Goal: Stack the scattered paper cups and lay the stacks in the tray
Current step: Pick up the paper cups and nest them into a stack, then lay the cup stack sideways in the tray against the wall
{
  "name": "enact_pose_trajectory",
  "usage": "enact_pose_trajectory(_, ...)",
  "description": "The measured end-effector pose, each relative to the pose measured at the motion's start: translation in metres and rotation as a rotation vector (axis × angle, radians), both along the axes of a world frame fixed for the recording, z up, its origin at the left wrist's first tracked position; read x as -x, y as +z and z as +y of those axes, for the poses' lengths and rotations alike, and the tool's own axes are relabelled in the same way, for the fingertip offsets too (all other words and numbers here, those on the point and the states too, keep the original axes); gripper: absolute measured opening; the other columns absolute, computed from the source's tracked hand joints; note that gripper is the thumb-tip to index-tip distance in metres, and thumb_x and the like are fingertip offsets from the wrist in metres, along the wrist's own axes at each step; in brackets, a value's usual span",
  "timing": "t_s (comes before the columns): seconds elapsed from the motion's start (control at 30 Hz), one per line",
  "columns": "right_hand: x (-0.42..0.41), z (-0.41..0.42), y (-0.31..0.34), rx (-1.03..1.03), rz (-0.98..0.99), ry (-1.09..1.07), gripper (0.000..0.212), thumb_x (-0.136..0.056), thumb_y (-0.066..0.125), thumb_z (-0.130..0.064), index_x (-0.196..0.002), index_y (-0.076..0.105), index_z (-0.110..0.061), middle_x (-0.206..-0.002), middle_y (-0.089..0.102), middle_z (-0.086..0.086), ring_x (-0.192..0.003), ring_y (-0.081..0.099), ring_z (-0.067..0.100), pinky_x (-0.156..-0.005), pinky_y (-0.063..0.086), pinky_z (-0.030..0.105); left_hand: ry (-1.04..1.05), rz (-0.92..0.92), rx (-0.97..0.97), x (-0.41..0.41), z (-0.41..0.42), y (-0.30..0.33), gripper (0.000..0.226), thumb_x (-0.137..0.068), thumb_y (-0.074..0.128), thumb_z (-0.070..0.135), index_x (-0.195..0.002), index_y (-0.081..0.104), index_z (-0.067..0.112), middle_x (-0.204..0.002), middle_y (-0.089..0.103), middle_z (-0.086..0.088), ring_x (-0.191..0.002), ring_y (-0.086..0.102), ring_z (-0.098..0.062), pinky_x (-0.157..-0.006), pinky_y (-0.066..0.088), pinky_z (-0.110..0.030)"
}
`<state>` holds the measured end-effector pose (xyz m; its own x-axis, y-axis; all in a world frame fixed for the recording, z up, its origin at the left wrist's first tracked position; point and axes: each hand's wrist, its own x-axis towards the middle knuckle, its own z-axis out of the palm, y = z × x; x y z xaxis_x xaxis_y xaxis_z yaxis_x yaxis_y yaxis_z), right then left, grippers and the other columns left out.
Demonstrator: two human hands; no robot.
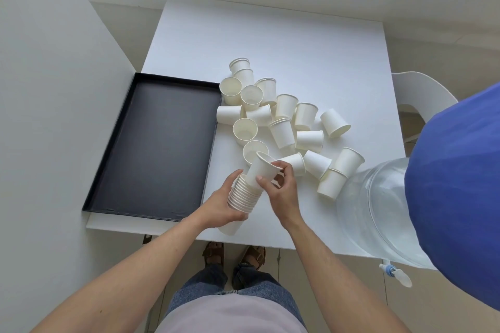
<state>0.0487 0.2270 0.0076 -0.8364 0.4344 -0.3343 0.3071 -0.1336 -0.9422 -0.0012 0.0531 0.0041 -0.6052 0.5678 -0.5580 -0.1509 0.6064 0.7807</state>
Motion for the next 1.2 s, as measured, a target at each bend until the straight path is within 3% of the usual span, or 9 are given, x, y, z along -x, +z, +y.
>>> enact_pose_trajectory(0.17, 0.002, -0.002, 0.004, -0.069, -0.019, 0.069, 0.043, -0.072, 0.076, -0.032, -0.108, 0.051, -0.035, -0.112, 0.066, -0.004, -0.093, 0.064, 0.001, -0.075, 0.052, 0.018, -0.032, 0.032, 0.0, 0.001, -0.002, 0.001, 0.111, -0.072, 0.082, 0.025, -0.143, 0.004, 0.058, -0.126, 0.049, 0.005, -0.104, 0.059, -0.018, -0.084, 0.052, -0.028)
enact_pose_trajectory(0.4, 0.011, 0.001, 0.001, -0.044, -0.028, 0.114, 0.045, -0.081, 0.077, -0.019, -0.119, 0.053, -0.02, -0.118, 0.063, -0.003, -0.104, 0.062, 0.012, -0.077, 0.05, 0.016, 0.004, 0.037, -0.058, 0.007, 0.004, 0.008, 0.108, -0.07, 0.081, 0.029, -0.139, 0.007, 0.065, -0.12, 0.049, 0.015, -0.104, 0.059, -0.015, -0.076, 0.05, -0.022)
enact_pose_trajectory(0.53, 0.012, -0.003, 0.001, -0.025, -0.06, 0.198, 0.043, -0.082, 0.066, -0.045, -0.118, 0.057, -0.023, -0.121, 0.062, 0.003, -0.104, 0.06, 0.009, -0.076, 0.047, 0.009, 0.076, 0.031, -0.099, 0.012, 0.007, 0.011, 0.104, -0.069, 0.082, 0.03, -0.138, 0.012, 0.067, -0.119, 0.054, 0.014, -0.101, 0.064, -0.013, -0.082, 0.056, -0.029)
enact_pose_trajectory(0.7, 0.013, -0.005, -0.005, 0.079, -0.095, 0.276, 0.038, -0.091, 0.063, -0.045, -0.121, 0.053, -0.024, -0.115, 0.064, 0.006, -0.106, 0.062, 0.026, -0.092, 0.053, 0.042, 0.12, -0.008, -0.13, 0.013, 0.008, 0.016, 0.106, -0.07, 0.081, 0.027, -0.14, 0.011, 0.066, -0.119, 0.058, 0.011, -0.099, 0.066, -0.009, -0.086, 0.057, -0.03)
enact_pose_trajectory(0.77, 0.014, -0.005, -0.006, 0.097, -0.115, 0.316, 0.039, -0.092, 0.063, -0.045, -0.123, 0.052, -0.025, -0.114, 0.064, 0.005, -0.108, 0.063, 0.027, -0.094, 0.054, 0.046, 0.135, -0.023, -0.14, 0.012, 0.007, 0.017, 0.108, -0.072, 0.081, 0.026, -0.143, 0.008, 0.062, -0.123, 0.057, 0.009, -0.102, 0.066, -0.014, -0.09, 0.057, -0.033)
enact_pose_trajectory(0.9, 0.018, -0.006, -0.006, 0.192, -0.141, 0.347, 0.04, -0.089, 0.066, -0.046, -0.122, 0.055, -0.028, -0.115, 0.066, 0.003, -0.105, 0.068, 0.022, -0.085, 0.06, 0.042, 0.171, -0.048, -0.142, 0.01, 0.003, 0.018, 0.11, -0.074, 0.081, 0.027, -0.149, 0.006, 0.056, -0.127, 0.057, 0.005, -0.103, 0.066, -0.016, -0.092, 0.056, -0.033)
enact_pose_trajectory(1.0, 0.025, -0.014, -0.005, 0.285, -0.157, 0.258, 0.045, -0.087, 0.069, -0.045, -0.123, 0.058, -0.022, -0.118, 0.067, 0.008, -0.102, 0.07, 0.023, -0.074, 0.06, 0.037, 0.24, -0.006, -0.108, 0.009, -0.004, 0.019, 0.103, -0.077, 0.079, 0.038, -0.149, 0.008, 0.056, -0.13, 0.053, 0.008, -0.103, 0.064, -0.013, -0.084, 0.055, -0.025)
enact_pose_trajectory(1.2, 0.054, -0.046, -0.003, 0.438, -0.201, 0.115, 0.045, -0.093, 0.062, -0.047, -0.122, 0.059, -0.012, -0.115, 0.069, 0.013, -0.101, 0.071, 0.032, -0.069, 0.06, 0.04, 0.533, 0.278, -0.069, 0.009, -0.033, 0.023, 0.08, -0.08, 0.079, 0.036, -0.147, 0.036, 0.032, -0.129, 0.052, 0.009, -0.109, 0.057, -0.011, -0.08, 0.05, -0.02)
